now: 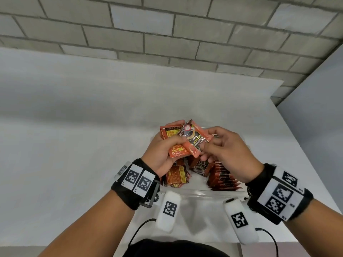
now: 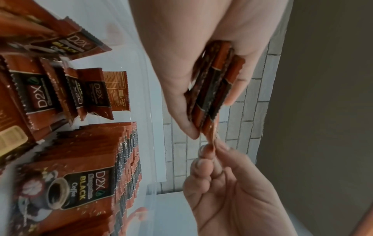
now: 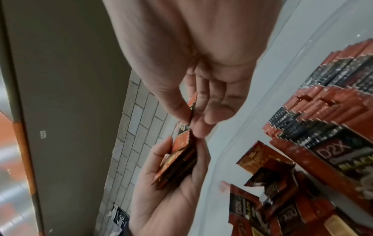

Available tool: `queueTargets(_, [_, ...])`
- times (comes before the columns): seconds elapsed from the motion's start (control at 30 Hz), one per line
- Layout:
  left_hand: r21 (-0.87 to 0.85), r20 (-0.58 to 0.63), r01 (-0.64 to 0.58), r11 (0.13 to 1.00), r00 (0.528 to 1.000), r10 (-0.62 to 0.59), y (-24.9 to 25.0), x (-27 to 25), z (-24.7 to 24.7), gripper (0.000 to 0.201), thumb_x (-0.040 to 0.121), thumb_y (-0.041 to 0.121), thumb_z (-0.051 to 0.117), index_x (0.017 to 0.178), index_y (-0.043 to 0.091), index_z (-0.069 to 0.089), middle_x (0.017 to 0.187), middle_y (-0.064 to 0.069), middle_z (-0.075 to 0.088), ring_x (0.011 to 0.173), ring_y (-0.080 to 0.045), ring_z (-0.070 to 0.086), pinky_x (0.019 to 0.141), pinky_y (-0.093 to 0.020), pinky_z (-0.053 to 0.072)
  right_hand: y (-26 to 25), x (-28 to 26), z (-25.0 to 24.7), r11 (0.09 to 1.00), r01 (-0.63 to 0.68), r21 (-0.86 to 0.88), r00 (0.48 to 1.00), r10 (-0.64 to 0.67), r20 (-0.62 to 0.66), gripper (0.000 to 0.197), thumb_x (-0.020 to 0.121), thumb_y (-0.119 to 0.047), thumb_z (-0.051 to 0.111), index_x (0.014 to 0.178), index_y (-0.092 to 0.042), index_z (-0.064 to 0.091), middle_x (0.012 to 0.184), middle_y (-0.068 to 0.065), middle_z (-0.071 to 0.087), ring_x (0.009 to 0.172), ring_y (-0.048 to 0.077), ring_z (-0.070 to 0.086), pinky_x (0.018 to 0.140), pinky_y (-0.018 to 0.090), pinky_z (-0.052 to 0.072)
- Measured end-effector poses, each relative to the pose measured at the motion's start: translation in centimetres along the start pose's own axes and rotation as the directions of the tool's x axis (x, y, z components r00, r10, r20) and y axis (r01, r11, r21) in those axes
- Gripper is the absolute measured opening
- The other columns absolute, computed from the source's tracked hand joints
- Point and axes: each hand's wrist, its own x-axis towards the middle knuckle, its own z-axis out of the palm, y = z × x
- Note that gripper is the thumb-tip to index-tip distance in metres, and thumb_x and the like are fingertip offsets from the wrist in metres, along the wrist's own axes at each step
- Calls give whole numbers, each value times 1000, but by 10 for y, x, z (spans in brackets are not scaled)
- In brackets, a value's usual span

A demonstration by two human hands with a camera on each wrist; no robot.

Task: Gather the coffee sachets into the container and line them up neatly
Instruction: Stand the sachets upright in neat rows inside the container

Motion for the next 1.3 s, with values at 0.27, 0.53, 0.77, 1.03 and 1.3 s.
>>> queueTargets(0.27, [11,14,-49,999,999,48,-1,3,-5,47,82,-16,49,117,14,59,109,-18,66,98,-31,65,77,-37,57,-7,8,-3,932,-200,302,979,200,31,18,91,-3,56,106,-12,56,72,9,67,57,16,62,50,24,52])
queueTargets(0.53, [-58,-140,-42,997,990,34,13,4,-32,33,82,12,60,115,13,57,83,-11,62,68,-22,60,64,-34,53,-11,20,-29,841,23,-540,1000,-19,13,12,87,-8,58,85,-20,58,74,-3,62,62,12,56,58,25,44])
queueTargets(0.77, [-107,-112,-36,994,993,24,16,6,-42,34,79,14,60,113,12,58,80,-11,63,67,-23,61,62,-34,54,21,38,-13,484,149,-862,955,155,252,15,85,-15,62,78,-25,53,72,-12,53,71,11,53,60,21,38])
queueTargets(1.03, [-137,-125,-26,990,992,9,15,6,-45,32,81,14,60,113,12,58,81,-12,64,69,-25,62,64,-35,56,31,44,-3,259,248,-934,930,206,304,10,86,-20,63,81,-23,54,70,-12,51,73,13,52,54,20,34])
queueTargets(1.3, [-153,-104,-28,988,995,12,14,7,-48,28,83,13,57,112,12,58,82,-13,64,69,-25,63,64,-35,56,23,43,5,126,297,-946,915,245,320,13,84,-16,57,84,-4,62,71,5,53,62,20,48,53,29,39])
